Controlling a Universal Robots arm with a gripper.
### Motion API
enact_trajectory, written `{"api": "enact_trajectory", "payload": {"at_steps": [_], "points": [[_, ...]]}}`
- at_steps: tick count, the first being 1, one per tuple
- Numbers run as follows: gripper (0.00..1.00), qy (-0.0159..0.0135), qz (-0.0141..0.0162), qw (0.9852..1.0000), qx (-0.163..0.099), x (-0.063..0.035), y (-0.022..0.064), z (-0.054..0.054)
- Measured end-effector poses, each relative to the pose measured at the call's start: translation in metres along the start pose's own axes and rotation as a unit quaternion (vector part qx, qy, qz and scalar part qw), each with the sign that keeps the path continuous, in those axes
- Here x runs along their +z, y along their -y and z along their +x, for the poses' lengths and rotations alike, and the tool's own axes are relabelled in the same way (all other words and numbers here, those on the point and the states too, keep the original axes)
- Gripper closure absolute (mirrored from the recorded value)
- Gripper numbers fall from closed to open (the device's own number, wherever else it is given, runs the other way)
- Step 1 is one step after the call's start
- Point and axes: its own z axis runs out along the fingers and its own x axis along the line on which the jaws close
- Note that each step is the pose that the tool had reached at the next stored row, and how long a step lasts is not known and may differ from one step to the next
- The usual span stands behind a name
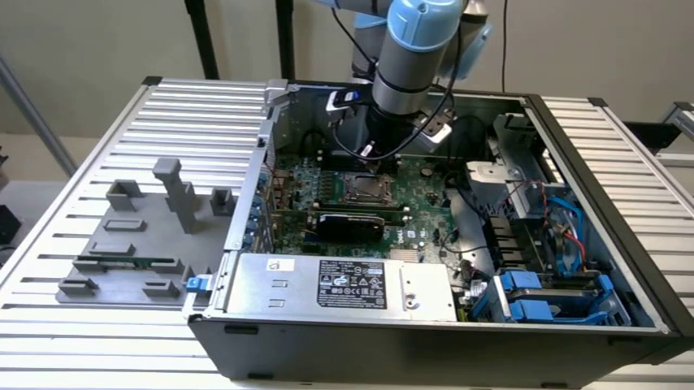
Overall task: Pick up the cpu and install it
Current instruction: 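Install the first cpu locking lever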
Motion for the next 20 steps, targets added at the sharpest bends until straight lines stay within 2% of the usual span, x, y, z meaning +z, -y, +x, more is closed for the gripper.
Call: {"api": "enact_trajectory", "payload": {"at_steps": [12, 16, 20], "points": [[0.89, 0.0022, 0.0037, 1.0, 0.0, -0.0019, -0.0025, -0.0014], [0.89, 0.0018, 0.0046, 1.0, -0.001, -0.0022, -0.003, -0.0011], [0.89, -0.0003, 0.0072, 1.0, -0.004, -0.0024, -0.0032, -0.0008]]}}
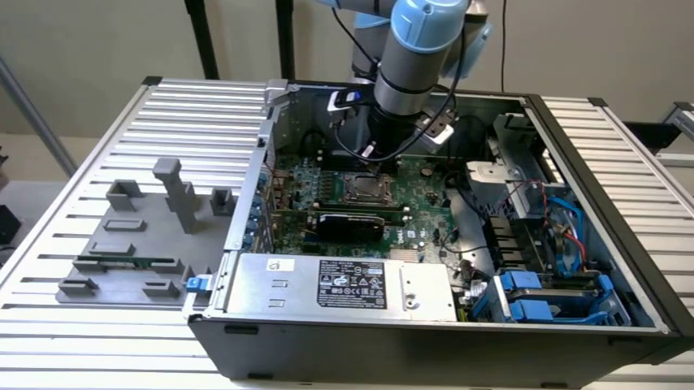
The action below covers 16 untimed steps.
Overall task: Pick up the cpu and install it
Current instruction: 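Install the first cpu locking lever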
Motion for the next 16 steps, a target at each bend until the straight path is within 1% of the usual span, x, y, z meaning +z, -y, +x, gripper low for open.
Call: {"api": "enact_trajectory", "payload": {"at_steps": [3, 9, 14, 16], "points": [[0.89, -0.0011, 0.0014, 1.0, -0.001, 0.0001, -0.0003, 0.0003], [0.89, -0.0016, 0.0027, 1.0, -0.004, 0.0007, -0.0009, 0.0004], [0.89, -0.0025, 0.0042, 1.0, -0.007, 0.002, -0.0013, 0.0004], [0.89, -0.0025, 0.0044, 1.0, -0.007, 0.0019, -0.0014, 0.0004]]}}
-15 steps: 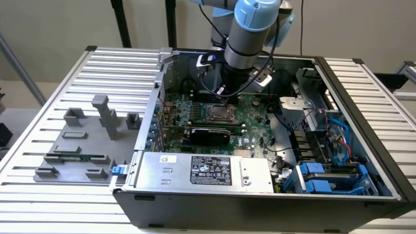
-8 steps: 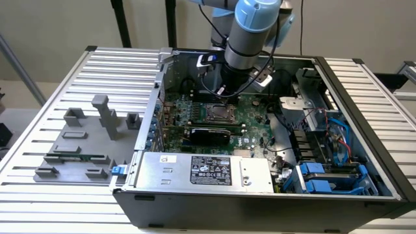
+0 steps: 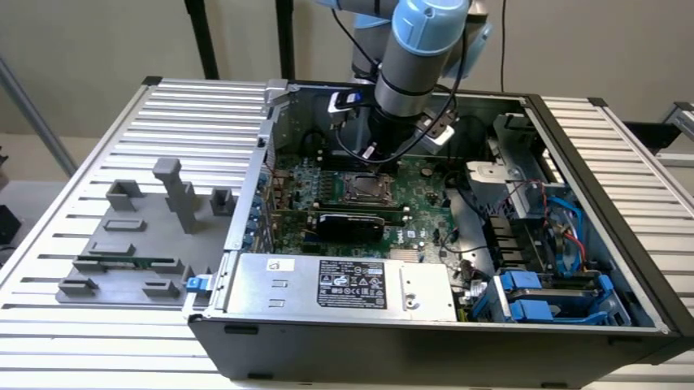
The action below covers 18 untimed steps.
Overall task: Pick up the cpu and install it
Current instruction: 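Install the first cpu locking lever, then install the second cpu locking lever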
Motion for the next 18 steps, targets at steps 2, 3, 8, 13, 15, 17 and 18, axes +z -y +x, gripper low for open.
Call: {"api": "enact_trajectory", "payload": {"at_steps": [2, 3, 8, 13, 15, 17, 18], "points": [[0.89, -0.0005, 0.0002, 1.0, 0.0, -0.0017, 0.0002, 0.0002], [0.89, -0.0002, 0.0002, 1.0, 0.0, -0.0033, 0.0004, 0.0003], [0.89, 0.0002, 0.0005, 1.0, 0.0, -0.0088, 0.0, -0.0009], [0.89, 0.0003, 0.0005, 1.0, 0.0, -0.0089, -0.0001, -0.0011], [0.89, 0.0003, 0.0005, 1.0, 0.0, -0.0089, -0.0002, -0.0011], [0.89, 0.0003, 0.0005, 1.0, 0.0, -0.0089, -0.0002, -0.0011], [0.89, 0.0003, 0.0005, 1.0, 0.0, -0.0089, -0.0002, -0.0011]]}}
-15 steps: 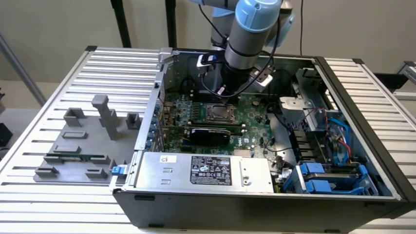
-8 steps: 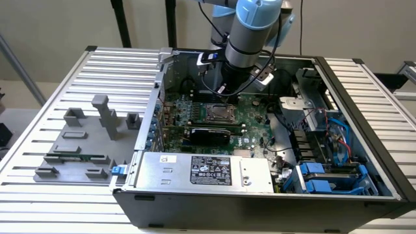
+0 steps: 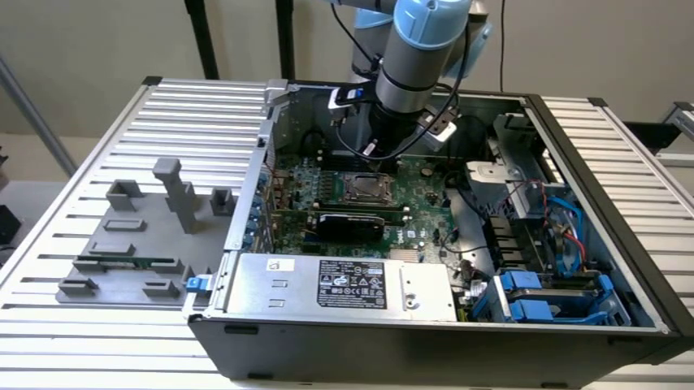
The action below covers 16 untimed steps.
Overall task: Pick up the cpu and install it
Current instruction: 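Install the second cpu locking lever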
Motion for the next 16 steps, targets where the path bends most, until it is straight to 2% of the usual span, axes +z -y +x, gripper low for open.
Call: {"api": "enact_trajectory", "payload": {"at_steps": [5, 16], "points": [[0.89, 0.0003, 0.0001, 1.0, 0.0, -0.0019, -0.0013, -0.002], [0.89, 0.0005, 0.0, 1.0, 0.0, -0.025, -0.0137, -0.022]]}}
